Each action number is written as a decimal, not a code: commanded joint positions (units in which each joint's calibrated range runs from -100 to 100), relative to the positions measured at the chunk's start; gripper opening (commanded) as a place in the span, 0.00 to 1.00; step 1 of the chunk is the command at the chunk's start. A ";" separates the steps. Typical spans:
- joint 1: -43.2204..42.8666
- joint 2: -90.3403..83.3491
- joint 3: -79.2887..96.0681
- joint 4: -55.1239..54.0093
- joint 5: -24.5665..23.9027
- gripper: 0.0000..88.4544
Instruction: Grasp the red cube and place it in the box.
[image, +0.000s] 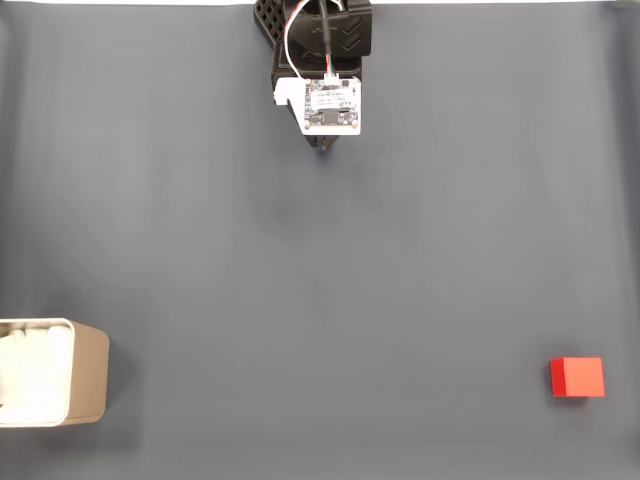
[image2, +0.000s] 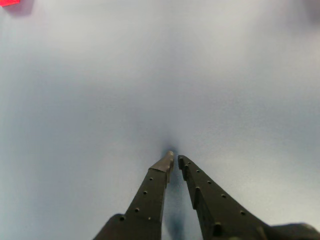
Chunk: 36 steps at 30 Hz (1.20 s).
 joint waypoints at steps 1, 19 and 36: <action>0.67 0.00 0.45 1.43 0.54 0.00; 0.24 0.00 0.45 1.43 0.63 0.00; 1.09 0.00 0.45 1.26 1.61 0.00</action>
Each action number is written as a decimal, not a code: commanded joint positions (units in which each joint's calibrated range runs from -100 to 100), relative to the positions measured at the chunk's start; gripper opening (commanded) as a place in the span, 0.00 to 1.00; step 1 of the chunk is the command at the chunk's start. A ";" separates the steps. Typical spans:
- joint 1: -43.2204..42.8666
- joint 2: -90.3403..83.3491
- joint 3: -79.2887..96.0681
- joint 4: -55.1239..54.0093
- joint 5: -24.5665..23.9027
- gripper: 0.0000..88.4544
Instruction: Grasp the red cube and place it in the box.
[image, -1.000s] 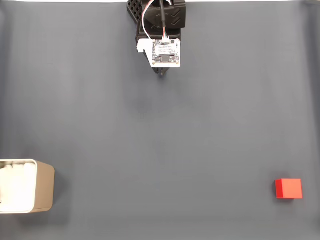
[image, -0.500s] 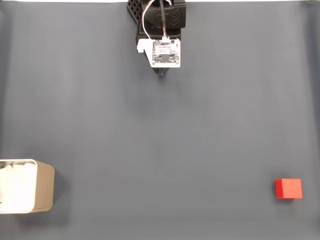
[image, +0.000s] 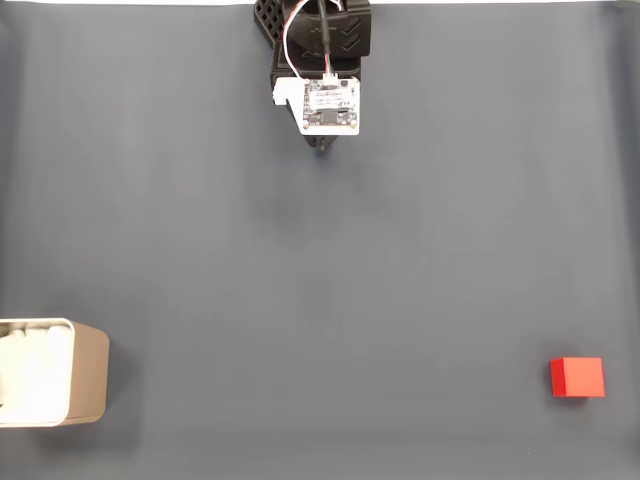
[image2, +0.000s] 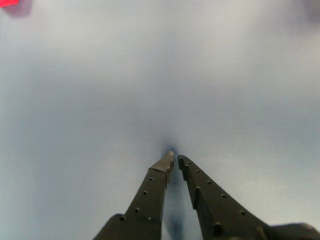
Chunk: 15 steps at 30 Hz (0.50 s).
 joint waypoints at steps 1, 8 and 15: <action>0.72 0.00 0.45 -0.05 1.03 0.00; 1.57 4.59 -7.03 -19.39 0.98 0.00; 0.58 21.66 -35.68 -21.52 1.42 0.00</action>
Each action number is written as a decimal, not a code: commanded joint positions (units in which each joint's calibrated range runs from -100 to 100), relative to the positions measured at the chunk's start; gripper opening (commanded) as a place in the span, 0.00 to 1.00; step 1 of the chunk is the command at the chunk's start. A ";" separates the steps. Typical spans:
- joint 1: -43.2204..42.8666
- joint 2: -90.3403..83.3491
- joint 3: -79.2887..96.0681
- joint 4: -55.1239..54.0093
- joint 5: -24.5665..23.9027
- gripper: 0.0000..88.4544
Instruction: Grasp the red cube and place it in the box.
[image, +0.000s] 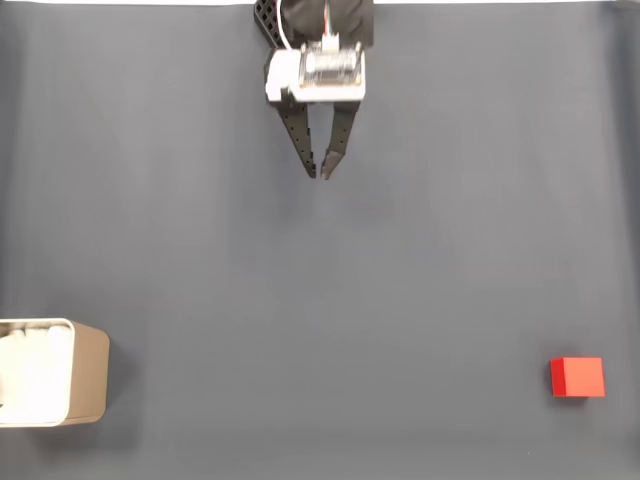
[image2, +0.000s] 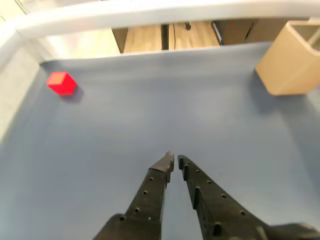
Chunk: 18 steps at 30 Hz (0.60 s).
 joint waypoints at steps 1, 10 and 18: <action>-0.54 8.98 -16.27 -0.83 0.83 0.00; -0.11 23.19 -35.25 4.74 1.86 0.00; -1.82 30.73 -44.74 5.73 2.49 0.00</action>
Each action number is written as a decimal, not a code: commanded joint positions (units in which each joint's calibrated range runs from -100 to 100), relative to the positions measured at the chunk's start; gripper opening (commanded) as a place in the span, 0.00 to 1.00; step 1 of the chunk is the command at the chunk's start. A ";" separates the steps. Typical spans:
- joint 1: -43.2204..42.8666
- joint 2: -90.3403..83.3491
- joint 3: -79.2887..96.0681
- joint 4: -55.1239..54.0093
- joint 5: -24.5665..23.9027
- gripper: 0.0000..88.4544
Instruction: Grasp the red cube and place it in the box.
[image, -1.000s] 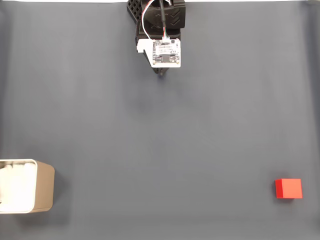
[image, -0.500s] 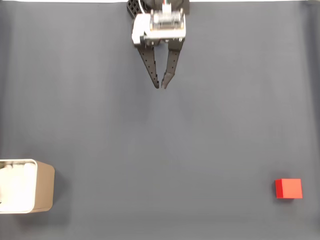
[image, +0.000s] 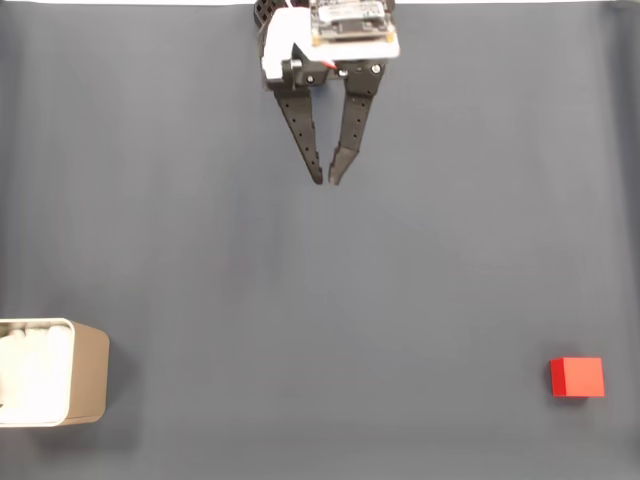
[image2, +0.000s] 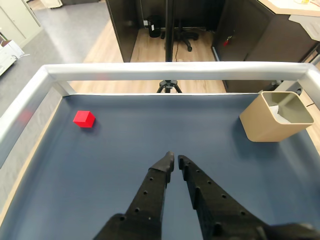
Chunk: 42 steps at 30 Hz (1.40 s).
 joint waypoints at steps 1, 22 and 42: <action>-1.65 3.29 -5.96 0.40 0.59 0.00; -14.93 15.16 -18.19 0.65 1.71 0.01; -22.46 31.54 -26.03 -6.24 2.98 0.01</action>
